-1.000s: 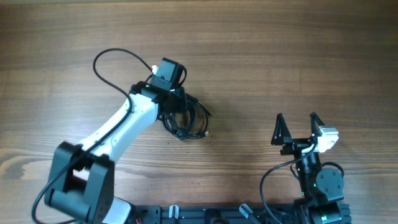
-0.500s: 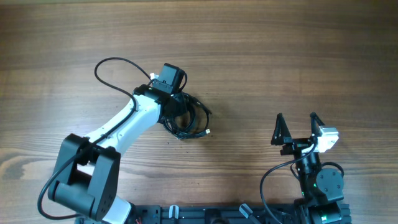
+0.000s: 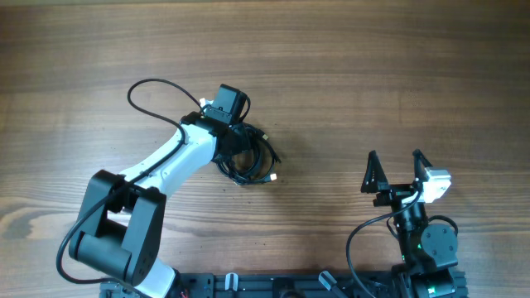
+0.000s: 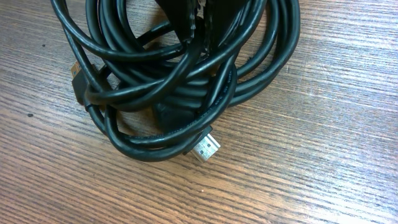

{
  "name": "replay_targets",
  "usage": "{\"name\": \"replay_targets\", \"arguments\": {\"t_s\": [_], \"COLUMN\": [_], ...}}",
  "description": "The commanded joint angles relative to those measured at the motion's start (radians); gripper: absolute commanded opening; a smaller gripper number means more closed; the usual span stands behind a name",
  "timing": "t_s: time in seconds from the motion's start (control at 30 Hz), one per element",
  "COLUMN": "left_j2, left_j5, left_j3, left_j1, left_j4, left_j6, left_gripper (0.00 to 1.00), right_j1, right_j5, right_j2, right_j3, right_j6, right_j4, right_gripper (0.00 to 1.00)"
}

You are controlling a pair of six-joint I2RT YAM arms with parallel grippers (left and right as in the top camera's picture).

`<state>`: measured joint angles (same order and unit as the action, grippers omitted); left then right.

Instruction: Untangle cables

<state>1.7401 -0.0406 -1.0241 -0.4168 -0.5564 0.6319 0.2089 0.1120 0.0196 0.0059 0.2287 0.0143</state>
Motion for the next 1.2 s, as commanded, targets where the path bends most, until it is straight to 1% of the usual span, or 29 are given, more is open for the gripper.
{"name": "replay_targets", "arguments": {"t_s": [0.0, 0.13, 0.37, 0.4, 0.57, 0.8, 0.97, 1.0, 1.03, 1.07, 1.17], "left_j2": [0.016, 0.016, 0.016, 0.016, 0.016, 0.016, 0.016, 0.016, 0.016, 0.016, 0.014], "left_j5": [-0.002, -0.002, -0.002, -0.002, -0.002, -0.002, -0.002, -0.002, -0.002, -0.002, -0.002], "left_j3": [0.014, 0.013, 0.014, 0.013, 0.014, 0.013, 0.014, 0.014, 0.013, 0.013, 0.012], "left_j1": [0.004, 0.004, 0.004, 0.004, 0.004, 0.004, 0.004, 0.004, 0.004, 0.004, 0.005], "left_j4": [0.0, 0.0, -0.001, 0.0, 0.0, 0.0, 0.0, 0.0, 0.0, 0.001, 0.002], "left_j6": [0.005, 0.005, 0.005, 0.005, 0.005, 0.005, 0.005, 0.005, 0.005, 0.005, 0.004], "left_gripper": [0.06, 0.09, 0.11, 0.13, 0.15, 0.18, 0.18, 0.18, 0.13, 0.04, 0.04], "right_j1": [0.003, 0.003, 0.003, 0.003, 0.003, 0.003, 0.003, 0.003, 0.003, 0.003, 0.003], "right_j5": [-0.002, -0.002, -0.002, -0.002, -0.002, -0.002, -0.002, -0.002, -0.002, -0.002, -0.002], "right_j2": [-0.003, -0.003, -0.003, -0.003, -0.002, 0.077, 0.095, 0.095, 0.095, 0.095, 0.095], "right_j3": [-0.001, -0.001, -0.001, -0.001, -0.001, -0.001, -0.001, -0.001, -0.001, -0.001, -0.001], "right_j6": [-0.017, -0.017, -0.017, -0.017, -0.017, -0.017, -0.017, -0.017, -0.017, -0.017, -0.017], "right_j4": [0.003, 0.003, 0.003, 0.003, 0.003, 0.003, 0.003, 0.003, 0.003, 0.003, 0.003], "right_gripper": [1.0, 1.0, 1.0, 1.0, 1.0, 1.0, 1.0, 1.0, 1.0, 1.0, 1.0]}}
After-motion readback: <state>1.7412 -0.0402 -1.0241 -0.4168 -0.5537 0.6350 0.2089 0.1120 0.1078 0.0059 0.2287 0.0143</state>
